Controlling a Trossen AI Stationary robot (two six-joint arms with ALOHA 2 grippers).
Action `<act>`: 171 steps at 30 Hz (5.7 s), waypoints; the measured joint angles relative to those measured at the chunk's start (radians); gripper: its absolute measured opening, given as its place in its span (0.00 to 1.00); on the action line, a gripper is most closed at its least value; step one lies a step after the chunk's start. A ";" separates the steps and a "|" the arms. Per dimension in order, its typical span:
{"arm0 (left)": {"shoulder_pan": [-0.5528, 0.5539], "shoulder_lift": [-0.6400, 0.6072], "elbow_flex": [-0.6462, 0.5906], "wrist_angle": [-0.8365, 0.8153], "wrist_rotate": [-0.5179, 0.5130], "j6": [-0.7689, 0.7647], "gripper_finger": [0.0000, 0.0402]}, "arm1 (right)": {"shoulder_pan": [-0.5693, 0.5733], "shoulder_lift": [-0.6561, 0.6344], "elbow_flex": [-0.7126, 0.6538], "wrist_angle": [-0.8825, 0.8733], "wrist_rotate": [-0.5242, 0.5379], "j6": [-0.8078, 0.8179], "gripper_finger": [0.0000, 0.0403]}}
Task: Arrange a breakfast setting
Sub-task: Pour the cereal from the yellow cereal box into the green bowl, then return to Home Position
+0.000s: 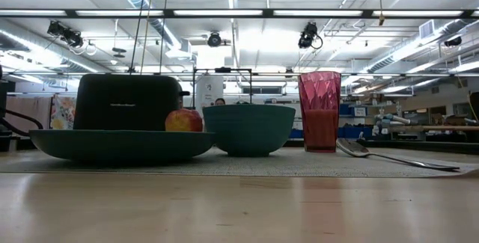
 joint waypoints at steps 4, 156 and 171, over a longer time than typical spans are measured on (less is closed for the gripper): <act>-0.083 -0.016 0.001 -0.145 0.100 -0.014 0.27 | 0.020 -0.019 0.000 -0.035 0.050 -0.012 0.93; -0.822 -0.841 -0.911 0.025 -0.978 -0.375 0.20 | 0.171 0.136 -0.001 -0.681 0.255 0.165 0.49; -0.332 -0.685 -1.014 0.177 -0.754 -0.507 0.02 | 0.130 -0.355 -0.315 -0.700 0.061 0.118 0.02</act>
